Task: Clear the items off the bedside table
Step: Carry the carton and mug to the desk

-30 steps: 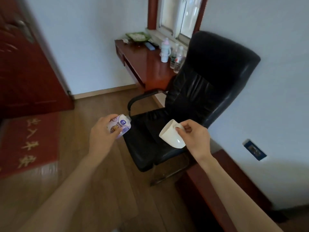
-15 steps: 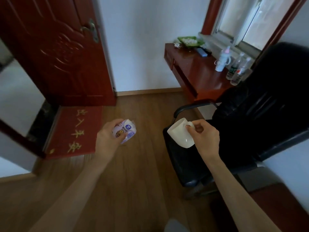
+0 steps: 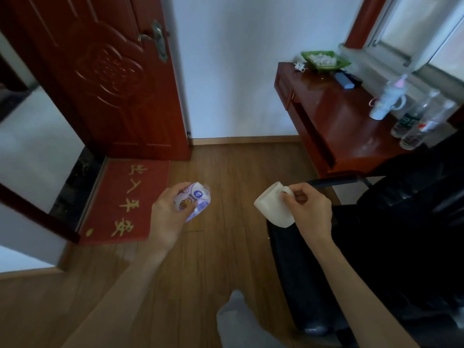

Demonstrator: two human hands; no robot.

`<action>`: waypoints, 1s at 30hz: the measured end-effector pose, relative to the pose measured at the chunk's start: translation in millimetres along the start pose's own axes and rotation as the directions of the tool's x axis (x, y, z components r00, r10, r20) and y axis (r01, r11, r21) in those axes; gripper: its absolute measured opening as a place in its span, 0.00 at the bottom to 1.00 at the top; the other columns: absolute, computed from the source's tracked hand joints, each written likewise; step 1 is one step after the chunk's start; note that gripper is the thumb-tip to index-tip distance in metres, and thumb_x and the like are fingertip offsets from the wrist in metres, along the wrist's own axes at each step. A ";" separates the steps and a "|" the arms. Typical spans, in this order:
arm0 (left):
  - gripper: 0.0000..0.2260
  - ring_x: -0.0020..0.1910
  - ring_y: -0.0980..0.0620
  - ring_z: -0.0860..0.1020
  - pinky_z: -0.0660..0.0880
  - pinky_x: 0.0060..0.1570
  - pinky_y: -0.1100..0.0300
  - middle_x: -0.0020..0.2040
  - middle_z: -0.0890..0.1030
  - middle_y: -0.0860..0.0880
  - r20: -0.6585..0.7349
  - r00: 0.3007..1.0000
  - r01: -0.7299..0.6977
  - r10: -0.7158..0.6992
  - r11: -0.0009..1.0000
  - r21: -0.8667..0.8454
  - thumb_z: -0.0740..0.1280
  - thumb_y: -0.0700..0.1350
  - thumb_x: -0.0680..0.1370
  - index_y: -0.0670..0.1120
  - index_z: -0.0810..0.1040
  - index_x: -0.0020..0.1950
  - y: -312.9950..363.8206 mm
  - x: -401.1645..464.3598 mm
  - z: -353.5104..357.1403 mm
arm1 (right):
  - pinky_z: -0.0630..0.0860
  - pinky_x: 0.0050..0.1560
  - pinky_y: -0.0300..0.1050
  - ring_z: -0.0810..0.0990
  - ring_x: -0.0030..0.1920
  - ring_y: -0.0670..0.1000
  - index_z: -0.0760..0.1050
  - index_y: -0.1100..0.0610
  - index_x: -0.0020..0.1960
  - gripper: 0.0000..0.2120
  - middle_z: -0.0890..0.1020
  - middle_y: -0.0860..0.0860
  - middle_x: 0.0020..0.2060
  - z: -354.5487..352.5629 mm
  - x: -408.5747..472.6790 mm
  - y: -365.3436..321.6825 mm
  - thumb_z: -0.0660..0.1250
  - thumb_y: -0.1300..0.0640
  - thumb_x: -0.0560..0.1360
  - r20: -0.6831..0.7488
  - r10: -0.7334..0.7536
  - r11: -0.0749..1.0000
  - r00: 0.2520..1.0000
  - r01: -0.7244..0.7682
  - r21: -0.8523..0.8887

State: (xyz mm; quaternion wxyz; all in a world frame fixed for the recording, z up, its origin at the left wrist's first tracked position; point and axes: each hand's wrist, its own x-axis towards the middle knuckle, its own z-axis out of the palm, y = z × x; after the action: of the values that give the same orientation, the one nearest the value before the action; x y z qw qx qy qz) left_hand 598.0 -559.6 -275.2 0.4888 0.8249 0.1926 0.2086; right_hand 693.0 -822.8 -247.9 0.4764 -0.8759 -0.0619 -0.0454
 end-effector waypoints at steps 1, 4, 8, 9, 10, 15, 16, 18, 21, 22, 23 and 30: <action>0.17 0.50 0.57 0.78 0.73 0.48 0.67 0.53 0.80 0.51 0.003 1.000 -0.006 0.006 1.000 0.001 0.72 0.39 0.72 0.47 0.78 0.60 3.3 19.4 6.4 | 0.71 0.35 0.33 0.79 0.42 0.40 0.79 0.52 0.48 0.06 0.82 0.45 0.41 3.0 17.6 -1.7 0.70 0.53 0.72 -0.004 -0.004 1.000 1.000 0.004 0.008; 0.17 0.50 0.55 0.78 0.71 0.46 0.74 0.53 0.81 0.50 0.011 0.999 -0.038 0.038 0.999 0.022 0.72 0.38 0.71 0.46 0.79 0.59 9.5 76.8 25.3 | 0.71 0.35 0.33 0.79 0.42 0.40 0.79 0.52 0.48 0.06 0.81 0.44 0.40 9.7 71.4 -7.8 0.70 0.52 0.72 -0.019 -0.008 1.000 1.000 0.009 0.014; 0.18 0.50 0.55 0.78 0.72 0.47 0.73 0.52 0.80 0.51 0.011 0.999 -0.044 0.043 0.999 0.010 0.73 0.38 0.70 0.47 0.79 0.59 10.8 137.6 45.9 | 0.74 0.38 0.36 0.79 0.41 0.41 0.79 0.52 0.48 0.06 0.82 0.44 0.41 20.9 141.5 -13.9 0.70 0.53 0.72 -0.024 -0.045 0.999 0.999 0.045 -0.003; 0.18 0.50 0.56 0.78 0.71 0.46 0.74 0.52 0.80 0.52 0.012 0.999 -0.043 0.043 0.999 0.011 0.73 0.38 0.70 0.47 0.79 0.59 10.0 149.4 51.0 | 0.75 0.39 0.38 0.79 0.42 0.41 0.79 0.52 0.48 0.06 0.82 0.44 0.41 24.2 156.6 -14.0 0.70 0.52 0.72 -0.024 -0.050 0.999 0.998 0.049 -0.011; 0.18 0.50 0.56 0.78 0.71 0.46 0.75 0.51 0.80 0.52 0.016 0.999 -0.044 0.044 0.999 0.014 0.73 0.38 0.70 0.47 0.79 0.59 9.0 161.0 56.3 | 0.76 0.40 0.39 0.79 0.42 0.41 0.79 0.52 0.48 0.06 0.81 0.44 0.41 27.7 171.2 -13.7 0.70 0.52 0.72 -0.025 -0.048 0.999 0.999 0.048 -0.015; 0.18 0.49 0.56 0.78 0.72 0.43 0.75 0.52 0.80 0.51 0.057 0.998 -0.004 0.004 1.000 0.009 0.74 0.39 0.70 0.48 0.79 0.59 -1.7 230.0 87.5 | 0.77 0.42 0.40 0.79 0.42 0.41 0.79 0.50 0.47 0.05 0.81 0.42 0.40 50.6 237.1 -6.7 0.70 0.52 0.72 -0.037 0.002 1.000 0.999 -0.003 -0.022; 0.18 0.49 0.57 0.78 0.72 0.43 0.74 0.52 0.80 0.52 0.070 0.998 -0.012 0.010 1.000 0.022 0.75 0.41 0.69 0.49 0.79 0.58 -4.0 246.1 93.6 | 0.77 0.42 0.40 0.79 0.42 0.41 0.79 0.50 0.47 0.05 0.81 0.42 0.40 56.5 249.1 -5.1 0.70 0.52 0.72 -0.038 0.012 1.000 0.999 -0.013 -0.027; 0.18 0.49 0.57 0.77 0.72 0.44 0.72 0.52 0.79 0.54 0.102 0.994 -0.045 0.042 0.999 0.031 0.75 0.43 0.69 0.50 0.78 0.57 -6.9 280.0 104.6 | 0.76 0.42 0.38 0.79 0.43 0.41 0.79 0.50 0.48 0.05 0.81 0.42 0.41 68.5 273.9 -3.1 0.70 0.52 0.72 -0.040 0.025 0.999 0.999 -0.026 -0.037; 0.16 0.49 0.58 0.77 0.72 0.44 0.71 0.52 0.79 0.54 0.149 0.985 -0.087 0.083 0.996 0.026 0.74 0.43 0.70 0.51 0.78 0.57 -11.5 339.9 120.1 | 0.75 0.40 0.35 0.79 0.42 0.40 0.79 0.50 0.47 0.05 0.81 0.41 0.40 87.8 317.2 -2.8 0.70 0.52 0.72 -0.063 0.053 0.998 0.997 -0.056 -0.041; 0.16 0.49 0.58 0.77 0.71 0.43 0.71 0.52 0.79 0.54 0.166 0.982 -0.090 0.085 0.996 0.017 0.74 0.43 0.70 0.52 0.77 0.57 -13.0 361.1 125.0 | 0.74 0.39 0.34 0.79 0.42 0.40 0.79 0.50 0.47 0.04 0.80 0.41 0.39 94.6 332.3 -4.0 0.70 0.52 0.72 -0.073 0.067 0.997 0.995 -0.070 -0.040; 0.17 0.49 0.58 0.77 0.71 0.43 0.72 0.53 0.79 0.53 0.182 0.980 -0.086 0.084 0.996 0.006 0.74 0.43 0.71 0.52 0.77 0.57 -15.0 383.7 129.7 | 0.73 0.38 0.33 0.78 0.42 0.40 0.79 0.50 0.47 0.04 0.80 0.41 0.39 101.6 348.2 -5.3 0.70 0.52 0.72 -0.090 0.083 0.996 0.993 -0.086 -0.036; 0.18 0.53 0.53 0.77 0.74 0.47 0.68 0.54 0.79 0.51 0.305 0.948 -0.085 0.088 0.996 -0.025 0.74 0.41 0.70 0.47 0.77 0.59 -17.1 522.0 156.3 | 0.71 0.38 0.34 0.79 0.43 0.42 0.79 0.54 0.48 0.05 0.81 0.46 0.41 139.5 440.3 -12.5 0.71 0.55 0.72 -0.231 0.162 0.984 0.959 -0.174 -0.030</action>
State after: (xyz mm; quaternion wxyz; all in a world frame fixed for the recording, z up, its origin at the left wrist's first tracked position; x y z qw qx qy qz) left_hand 1117.1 -393.1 -277.1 0.5078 0.8521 0.0771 0.1004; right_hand 1129.1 -670.2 -252.2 0.4604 -0.8787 0.0687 -0.1063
